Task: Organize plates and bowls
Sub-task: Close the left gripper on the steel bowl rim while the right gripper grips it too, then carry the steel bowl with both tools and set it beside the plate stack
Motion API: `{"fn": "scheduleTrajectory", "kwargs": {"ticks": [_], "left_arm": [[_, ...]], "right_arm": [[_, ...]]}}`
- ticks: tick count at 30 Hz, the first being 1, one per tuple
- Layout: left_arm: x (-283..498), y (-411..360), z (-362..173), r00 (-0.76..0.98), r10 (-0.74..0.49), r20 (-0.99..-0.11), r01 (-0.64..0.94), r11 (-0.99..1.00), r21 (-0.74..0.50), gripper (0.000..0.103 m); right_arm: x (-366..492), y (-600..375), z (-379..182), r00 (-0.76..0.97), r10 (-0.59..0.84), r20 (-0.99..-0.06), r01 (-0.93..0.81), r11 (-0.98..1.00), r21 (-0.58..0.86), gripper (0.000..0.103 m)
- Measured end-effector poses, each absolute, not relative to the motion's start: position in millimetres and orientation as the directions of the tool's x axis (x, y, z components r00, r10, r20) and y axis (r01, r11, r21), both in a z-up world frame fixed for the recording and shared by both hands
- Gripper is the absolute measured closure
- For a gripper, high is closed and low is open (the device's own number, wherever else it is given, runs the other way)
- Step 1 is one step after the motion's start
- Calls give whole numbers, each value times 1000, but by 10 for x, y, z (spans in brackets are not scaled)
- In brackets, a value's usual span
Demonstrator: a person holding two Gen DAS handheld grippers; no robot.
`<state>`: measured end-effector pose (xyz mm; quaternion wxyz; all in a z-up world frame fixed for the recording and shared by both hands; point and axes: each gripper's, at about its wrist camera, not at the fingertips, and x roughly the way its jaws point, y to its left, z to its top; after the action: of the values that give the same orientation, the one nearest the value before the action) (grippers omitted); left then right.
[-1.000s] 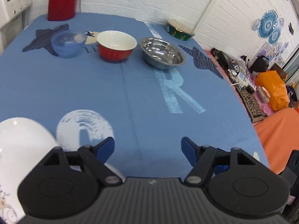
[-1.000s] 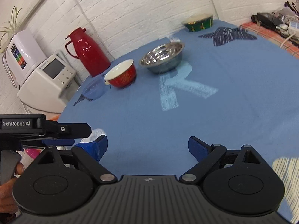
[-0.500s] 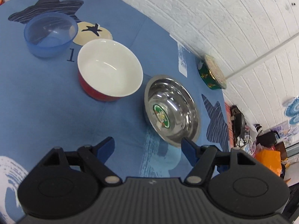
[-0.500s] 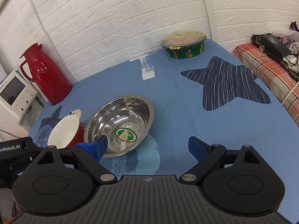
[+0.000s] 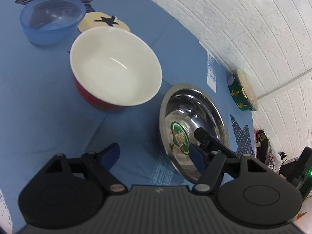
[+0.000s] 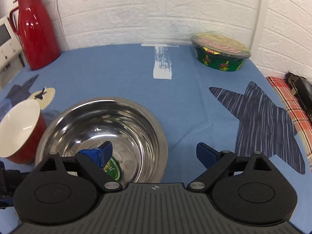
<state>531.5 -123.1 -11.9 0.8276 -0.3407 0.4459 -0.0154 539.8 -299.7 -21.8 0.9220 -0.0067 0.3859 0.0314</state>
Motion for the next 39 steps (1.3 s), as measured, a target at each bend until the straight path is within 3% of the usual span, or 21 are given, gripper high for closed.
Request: {"fn": "scheduleTrajectory", "kwargs": {"ticks": [3,5,7,8,9,10,18,26,32,39], "left_arm": [[5330,-1237,-110,614,-299,-731,-281,783,-556,36],[5346,-1237,-111,614,-295,-732,-267,795,-544,45],[5364,-1257,-110,606,-326,-726,-212,813,-542,74],[5364,-1266,-101,602,-335,-725,-188,823,-536,78],[5362,-1277,-87,599,-346,-722,-164,830,-534,94],[5351,-1277,-67,599,-370,-710,-135,827,-545,103],[4983,-1253,163,572,-421,-704,8,861,-508,103],[4028,-940,208,523,-492,-696,102,847,-522,103],[3108,-574,193,560,-484,-672,189,865,-466,103],[2520,-185,60,555,-507,-659,191,849,-492,103]], "right_arm": [[5456,-2959,-249,699,63,-713,-68,997,21,25],[5456,-2943,-271,684,106,-722,-95,994,56,28],[5394,-2903,-262,677,139,-722,-118,990,80,32],[5357,-2888,-248,677,139,-722,-121,990,78,32],[5317,-2890,-230,673,171,-720,-133,985,110,34],[5281,-2900,-222,658,212,-723,-138,977,160,35],[4816,-2927,-151,635,274,-722,-79,953,292,34],[3782,-2686,-42,662,260,-703,-86,958,274,34],[3004,-2313,-70,686,295,-665,-115,947,301,34],[2448,-1971,-149,726,279,-628,-105,948,300,34]]}}
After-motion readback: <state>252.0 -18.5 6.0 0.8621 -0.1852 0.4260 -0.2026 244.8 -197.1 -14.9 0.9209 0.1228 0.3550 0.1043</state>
